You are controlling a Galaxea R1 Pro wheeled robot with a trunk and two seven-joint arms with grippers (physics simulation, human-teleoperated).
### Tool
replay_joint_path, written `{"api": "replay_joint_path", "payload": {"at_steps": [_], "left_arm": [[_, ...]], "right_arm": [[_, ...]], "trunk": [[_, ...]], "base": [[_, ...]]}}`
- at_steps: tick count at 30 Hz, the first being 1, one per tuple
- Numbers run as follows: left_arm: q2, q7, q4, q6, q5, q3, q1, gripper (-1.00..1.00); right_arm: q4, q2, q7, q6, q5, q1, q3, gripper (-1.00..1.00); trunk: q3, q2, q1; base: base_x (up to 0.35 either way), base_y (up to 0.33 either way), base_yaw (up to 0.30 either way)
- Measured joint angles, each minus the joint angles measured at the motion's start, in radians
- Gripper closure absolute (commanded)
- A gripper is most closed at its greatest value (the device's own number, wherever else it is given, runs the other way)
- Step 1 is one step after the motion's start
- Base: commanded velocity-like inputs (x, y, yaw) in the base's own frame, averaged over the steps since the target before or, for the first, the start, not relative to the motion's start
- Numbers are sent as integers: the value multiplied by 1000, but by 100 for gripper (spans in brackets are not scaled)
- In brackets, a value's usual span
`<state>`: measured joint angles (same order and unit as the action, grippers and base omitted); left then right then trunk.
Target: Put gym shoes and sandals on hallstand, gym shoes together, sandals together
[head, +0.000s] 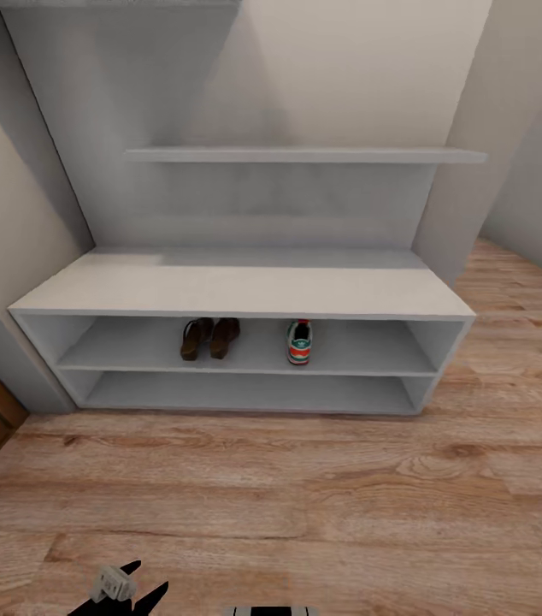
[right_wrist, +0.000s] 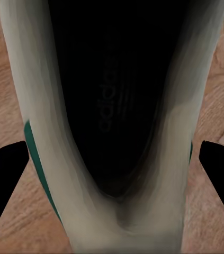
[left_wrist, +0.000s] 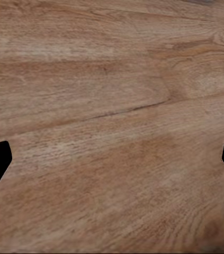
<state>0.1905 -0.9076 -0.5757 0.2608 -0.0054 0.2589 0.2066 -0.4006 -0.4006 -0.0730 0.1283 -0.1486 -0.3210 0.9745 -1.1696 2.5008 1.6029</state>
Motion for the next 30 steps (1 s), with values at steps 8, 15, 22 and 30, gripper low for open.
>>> {"api": "replay_joint_path", "payload": {"at_steps": [8, 15, 22, 30], "left_arm": [[0, -1, 0, -1, 0, 21, 0, -100], [1, -2, 0, -1, 0, 27, 0, -100], [7, -3, 1, 2, -1, 28, -3, -100], [81, -246, 28, 2, 71, 116, -5, -100]], "right_arm": [[2, 0, 0, 1, 0, -1, 0, 100], [1, 0, 0, 1, 0, 0, 0, 100], [-3, 18, -1, 0, 0, 0, 0, 100], [18, 207, -1, 1, -145, -1, -153, 100]], "trunk": [[0, 0, 0], [0, 0, 0], [0, 0, 0], [0, 0, 0]], "base": [[-94, -65, 0], [-6, -4, 0], [0, 0, 0], [0, 0, 0]]}}
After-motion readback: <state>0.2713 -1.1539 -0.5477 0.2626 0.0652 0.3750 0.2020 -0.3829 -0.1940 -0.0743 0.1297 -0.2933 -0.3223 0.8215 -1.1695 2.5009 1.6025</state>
